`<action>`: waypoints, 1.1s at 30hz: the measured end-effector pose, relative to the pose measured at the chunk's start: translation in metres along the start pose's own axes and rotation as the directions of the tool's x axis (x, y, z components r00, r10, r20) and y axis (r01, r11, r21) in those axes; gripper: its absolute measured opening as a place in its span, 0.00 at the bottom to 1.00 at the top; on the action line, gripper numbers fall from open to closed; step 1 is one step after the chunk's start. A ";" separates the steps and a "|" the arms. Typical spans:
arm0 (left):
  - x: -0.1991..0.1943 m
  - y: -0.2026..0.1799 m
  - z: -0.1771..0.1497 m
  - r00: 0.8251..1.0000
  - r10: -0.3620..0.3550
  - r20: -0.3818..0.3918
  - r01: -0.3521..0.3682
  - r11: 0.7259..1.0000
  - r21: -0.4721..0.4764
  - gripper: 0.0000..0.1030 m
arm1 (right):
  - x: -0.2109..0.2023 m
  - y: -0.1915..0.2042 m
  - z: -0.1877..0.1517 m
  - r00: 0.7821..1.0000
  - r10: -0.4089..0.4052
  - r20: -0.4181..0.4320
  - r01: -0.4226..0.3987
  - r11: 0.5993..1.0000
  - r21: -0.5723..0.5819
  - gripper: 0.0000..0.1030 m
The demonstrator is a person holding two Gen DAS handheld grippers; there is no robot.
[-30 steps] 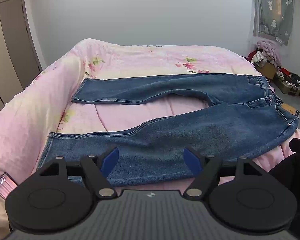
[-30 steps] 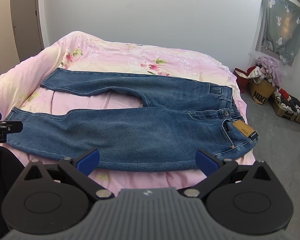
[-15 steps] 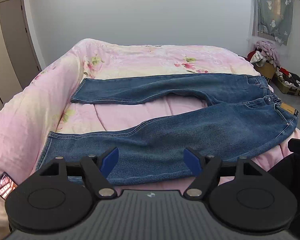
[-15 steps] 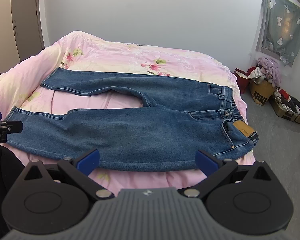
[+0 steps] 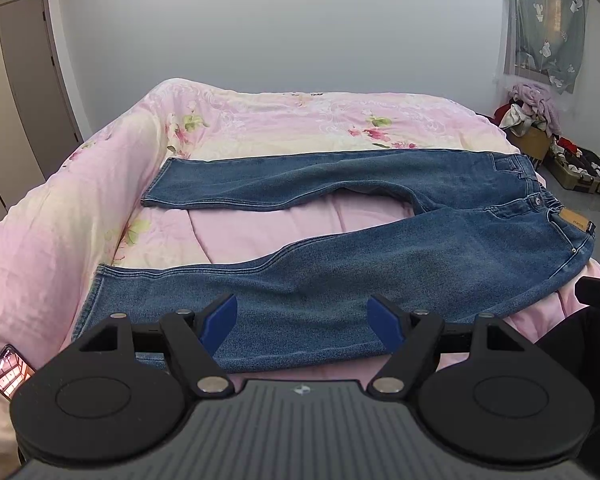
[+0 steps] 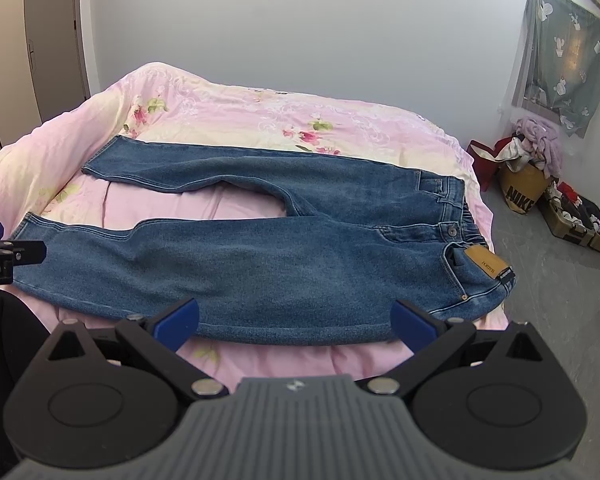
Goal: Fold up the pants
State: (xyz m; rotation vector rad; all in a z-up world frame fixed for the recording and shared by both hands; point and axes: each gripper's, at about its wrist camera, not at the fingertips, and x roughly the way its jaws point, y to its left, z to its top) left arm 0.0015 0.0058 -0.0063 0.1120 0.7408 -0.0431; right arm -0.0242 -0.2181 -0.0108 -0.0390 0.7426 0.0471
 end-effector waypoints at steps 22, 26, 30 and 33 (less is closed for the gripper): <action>0.002 0.000 0.002 1.000 -0.009 -0.003 0.009 1.000 -0.001 0.85 | -0.001 0.001 0.002 1.000 0.002 -0.005 -0.002 1.000 -0.002 0.96; 0.011 0.003 0.006 0.998 -0.056 -0.033 0.056 0.998 0.007 0.85 | 0.008 0.000 0.004 1.000 0.016 -0.026 -0.016 1.000 -0.011 0.96; 0.022 0.006 0.014 0.997 -0.051 -0.052 0.054 0.997 0.049 0.85 | 0.020 -0.002 0.009 0.999 0.007 -0.050 -0.009 0.999 -0.036 0.96; 0.036 0.012 0.024 0.997 -0.043 -0.059 0.048 0.997 0.069 0.85 | 0.035 -0.005 0.017 0.998 -0.004 -0.067 0.000 0.998 -0.057 0.96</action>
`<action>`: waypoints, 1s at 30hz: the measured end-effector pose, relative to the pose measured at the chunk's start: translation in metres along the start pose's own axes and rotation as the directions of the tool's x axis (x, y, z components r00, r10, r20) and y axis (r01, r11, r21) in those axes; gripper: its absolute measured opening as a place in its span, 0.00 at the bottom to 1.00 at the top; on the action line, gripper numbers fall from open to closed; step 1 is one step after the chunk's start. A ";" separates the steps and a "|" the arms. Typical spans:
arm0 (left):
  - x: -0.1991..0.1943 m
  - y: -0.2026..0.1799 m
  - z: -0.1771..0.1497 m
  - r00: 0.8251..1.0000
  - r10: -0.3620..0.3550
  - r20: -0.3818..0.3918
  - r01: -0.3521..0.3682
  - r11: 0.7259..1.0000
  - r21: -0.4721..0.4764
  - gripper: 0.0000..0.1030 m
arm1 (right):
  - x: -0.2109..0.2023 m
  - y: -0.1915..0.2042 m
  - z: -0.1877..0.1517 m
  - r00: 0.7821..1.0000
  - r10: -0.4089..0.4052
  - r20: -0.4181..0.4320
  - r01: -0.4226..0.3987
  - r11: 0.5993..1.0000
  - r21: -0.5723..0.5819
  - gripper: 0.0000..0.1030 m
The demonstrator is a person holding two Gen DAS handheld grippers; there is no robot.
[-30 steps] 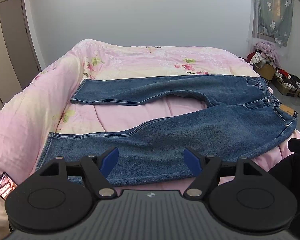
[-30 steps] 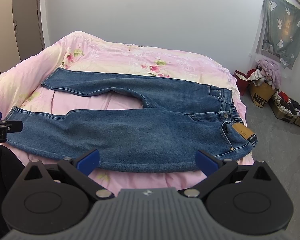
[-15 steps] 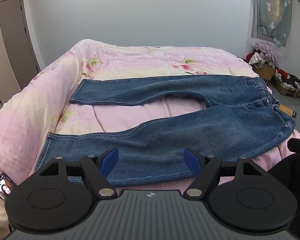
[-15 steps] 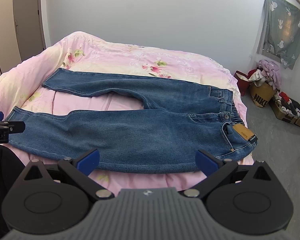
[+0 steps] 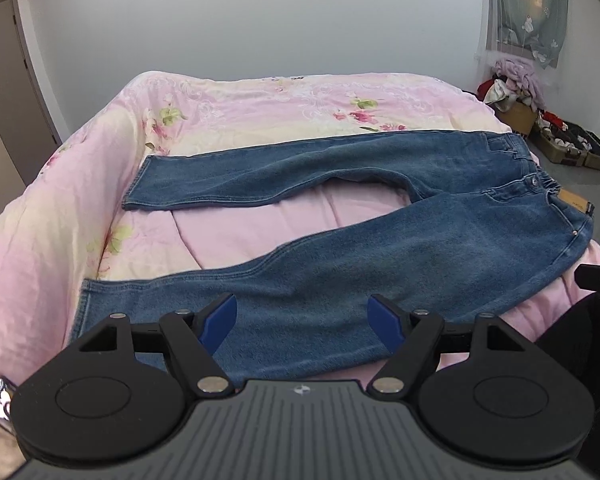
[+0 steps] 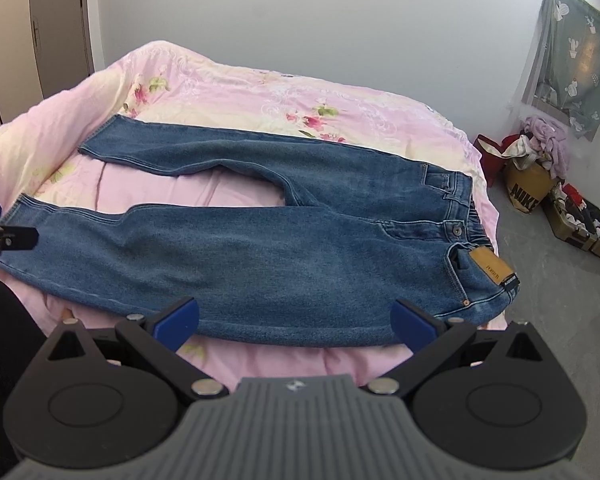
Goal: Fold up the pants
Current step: 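Grasp the jeans leg hem with the left tool while the right tool grasps the waistband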
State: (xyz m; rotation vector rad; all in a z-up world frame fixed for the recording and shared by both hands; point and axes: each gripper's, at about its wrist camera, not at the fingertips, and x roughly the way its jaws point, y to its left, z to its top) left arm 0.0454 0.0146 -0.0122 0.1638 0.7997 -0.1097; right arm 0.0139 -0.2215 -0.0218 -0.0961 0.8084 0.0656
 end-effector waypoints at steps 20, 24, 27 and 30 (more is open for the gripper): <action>0.177 0.145 0.107 0.999 0.050 -0.022 -0.052 0.995 -0.082 0.84 | 0.198 -0.063 0.116 0.995 -0.103 0.007 0.103 0.987 -0.125 0.90; 0.223 0.189 0.131 0.993 0.119 -0.016 -0.120 0.988 -0.101 0.84 | 0.245 -0.100 0.144 0.994 -0.109 -0.022 0.107 0.992 -0.073 0.89; 0.260 0.224 0.147 0.986 0.164 -0.044 -0.168 0.978 -0.124 0.84 | 0.277 -0.134 0.162 0.990 -0.133 -0.044 0.132 0.991 -0.038 0.90; 0.299 0.253 0.161 0.980 0.185 -0.068 -0.193 0.970 -0.149 0.84 | 0.309 -0.171 0.180 0.982 -0.171 -0.080 0.171 0.985 -0.009 0.90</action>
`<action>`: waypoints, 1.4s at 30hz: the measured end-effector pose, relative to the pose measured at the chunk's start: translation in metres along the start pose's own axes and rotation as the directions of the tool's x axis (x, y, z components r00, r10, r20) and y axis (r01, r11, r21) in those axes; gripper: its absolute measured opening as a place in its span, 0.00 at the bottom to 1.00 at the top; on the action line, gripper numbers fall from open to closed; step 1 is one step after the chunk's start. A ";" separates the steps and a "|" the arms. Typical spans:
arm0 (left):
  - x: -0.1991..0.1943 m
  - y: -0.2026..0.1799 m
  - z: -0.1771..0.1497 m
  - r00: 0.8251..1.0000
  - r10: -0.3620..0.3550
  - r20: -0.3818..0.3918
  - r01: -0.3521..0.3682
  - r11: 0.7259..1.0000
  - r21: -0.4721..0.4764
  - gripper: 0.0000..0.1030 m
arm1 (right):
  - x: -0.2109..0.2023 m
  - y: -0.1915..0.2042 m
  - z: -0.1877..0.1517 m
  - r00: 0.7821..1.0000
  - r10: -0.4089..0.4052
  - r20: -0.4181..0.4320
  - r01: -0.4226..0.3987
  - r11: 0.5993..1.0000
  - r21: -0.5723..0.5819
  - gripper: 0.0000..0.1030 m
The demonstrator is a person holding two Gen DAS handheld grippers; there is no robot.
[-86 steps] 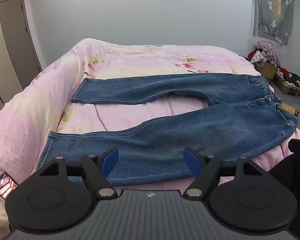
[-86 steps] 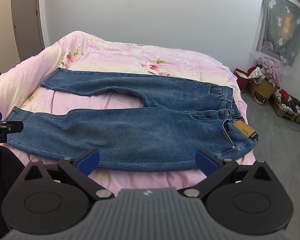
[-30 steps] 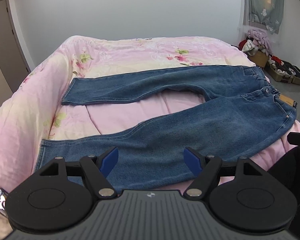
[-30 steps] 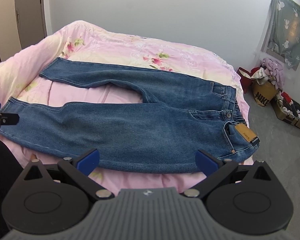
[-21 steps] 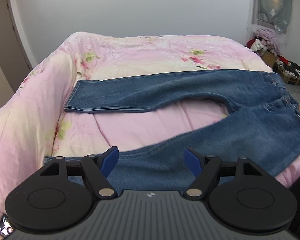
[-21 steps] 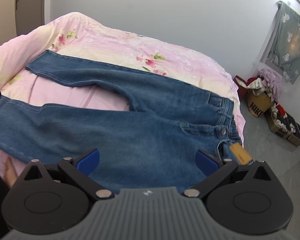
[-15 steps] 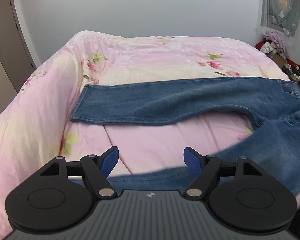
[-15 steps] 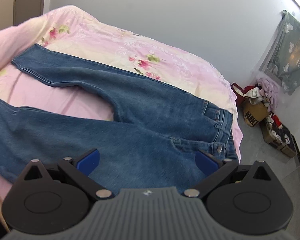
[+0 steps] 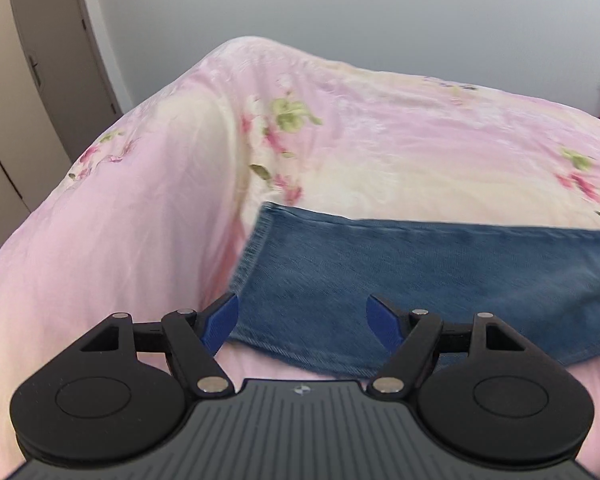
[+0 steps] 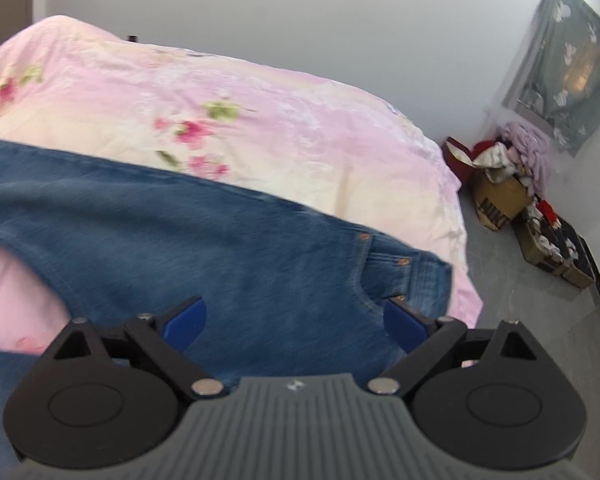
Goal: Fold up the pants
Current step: 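Grasp the jeans leg hem with the left tool while the right tool grasps the waistband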
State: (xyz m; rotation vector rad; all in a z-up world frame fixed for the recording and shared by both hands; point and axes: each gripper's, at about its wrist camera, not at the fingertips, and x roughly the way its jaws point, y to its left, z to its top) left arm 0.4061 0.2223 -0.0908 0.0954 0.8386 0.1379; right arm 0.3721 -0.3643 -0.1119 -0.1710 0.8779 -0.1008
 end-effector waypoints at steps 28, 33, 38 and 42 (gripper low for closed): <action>0.159 -0.003 0.043 0.970 0.241 -0.030 -0.242 0.965 -0.101 0.16 | 0.145 -0.142 0.023 0.994 -0.006 -0.108 0.051 0.907 0.418 0.29; 0.129 -0.002 0.056 0.953 0.294 0.070 -0.284 0.950 -0.127 0.04 | 0.107 -0.125 0.038 0.995 -0.100 -0.014 0.099 0.940 0.326 0.27; 0.102 0.001 0.088 0.914 0.372 0.162 -0.353 0.926 -0.135 0.04 | 0.090 -0.115 0.060 0.979 -0.181 0.095 0.144 0.940 0.308 0.26; 0.116 0.002 0.098 0.907 0.405 0.119 -0.395 0.913 -0.099 0.04 | 0.114 -0.107 0.077 0.979 -0.188 0.073 0.155 0.933 0.325 0.26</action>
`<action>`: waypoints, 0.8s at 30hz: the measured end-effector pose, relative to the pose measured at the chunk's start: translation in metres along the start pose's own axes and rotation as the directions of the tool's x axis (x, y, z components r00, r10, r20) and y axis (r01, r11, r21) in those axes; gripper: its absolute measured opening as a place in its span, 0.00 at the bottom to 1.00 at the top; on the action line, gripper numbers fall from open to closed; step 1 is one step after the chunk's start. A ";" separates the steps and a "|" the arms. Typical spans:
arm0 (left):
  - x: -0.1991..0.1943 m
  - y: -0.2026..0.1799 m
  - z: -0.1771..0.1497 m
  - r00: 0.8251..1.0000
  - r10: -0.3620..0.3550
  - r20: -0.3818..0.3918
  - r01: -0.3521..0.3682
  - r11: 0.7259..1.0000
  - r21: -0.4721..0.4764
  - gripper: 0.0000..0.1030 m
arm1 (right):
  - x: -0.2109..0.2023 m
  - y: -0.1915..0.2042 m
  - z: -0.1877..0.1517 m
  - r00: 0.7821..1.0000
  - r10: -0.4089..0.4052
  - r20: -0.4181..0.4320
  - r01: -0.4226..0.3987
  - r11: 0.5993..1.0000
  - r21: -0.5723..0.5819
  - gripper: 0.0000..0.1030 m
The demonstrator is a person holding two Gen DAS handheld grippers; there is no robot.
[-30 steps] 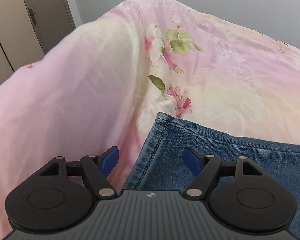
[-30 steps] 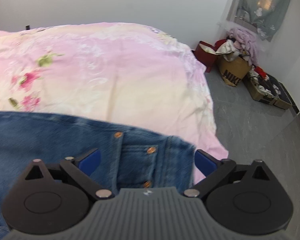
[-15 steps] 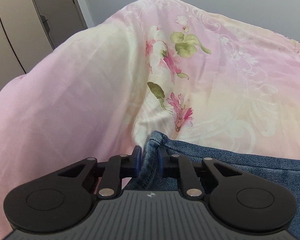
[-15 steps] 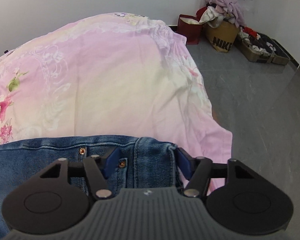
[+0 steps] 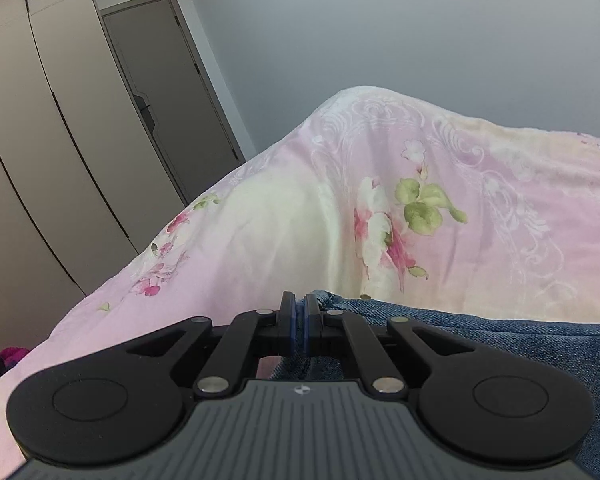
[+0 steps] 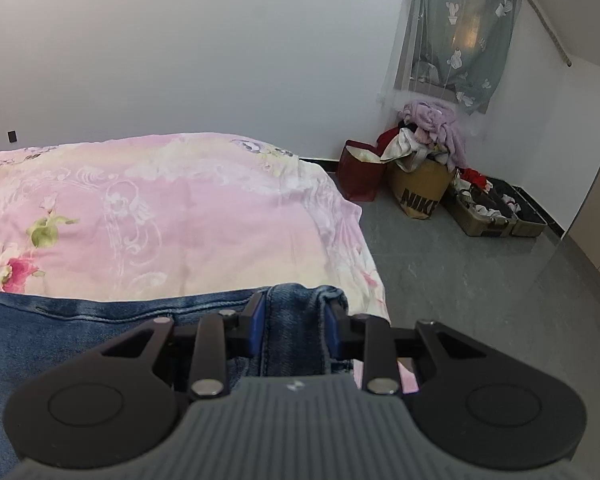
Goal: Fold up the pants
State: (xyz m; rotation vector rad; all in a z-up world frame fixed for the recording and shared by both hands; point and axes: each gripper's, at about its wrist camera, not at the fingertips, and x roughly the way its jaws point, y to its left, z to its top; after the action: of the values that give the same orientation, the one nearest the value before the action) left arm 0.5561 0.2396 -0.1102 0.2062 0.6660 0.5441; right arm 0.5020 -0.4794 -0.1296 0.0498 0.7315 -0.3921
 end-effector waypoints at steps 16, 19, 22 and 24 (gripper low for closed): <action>-0.045 0.009 -0.025 0.996 -0.086 -0.012 0.087 0.984 0.154 0.37 | 0.004 0.004 -0.004 0.995 0.004 -0.096 -0.010 0.998 -0.061 0.62; -0.092 0.019 -0.032 0.987 -0.158 0.012 0.151 0.962 0.229 0.38 | -0.031 0.003 -0.011 0.993 0.065 -0.096 -0.074 0.993 -0.095 0.62; -0.148 0.033 -0.043 0.970 -0.244 0.024 0.225 0.926 0.304 0.38 | -0.069 0.000 -0.025 0.984 0.135 -0.114 -0.150 0.980 -0.133 0.62; -0.184 0.045 -0.052 0.954 -0.300 0.024 0.274 0.901 0.336 0.38 | -0.096 -0.001 -0.037 0.977 0.178 -0.116 -0.197 0.964 -0.177 0.62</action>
State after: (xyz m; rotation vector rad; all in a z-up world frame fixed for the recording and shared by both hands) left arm 0.3842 0.1785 -0.0369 0.4334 0.6969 0.1355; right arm 0.4129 -0.4415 -0.0936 -0.0392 0.8516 -0.1384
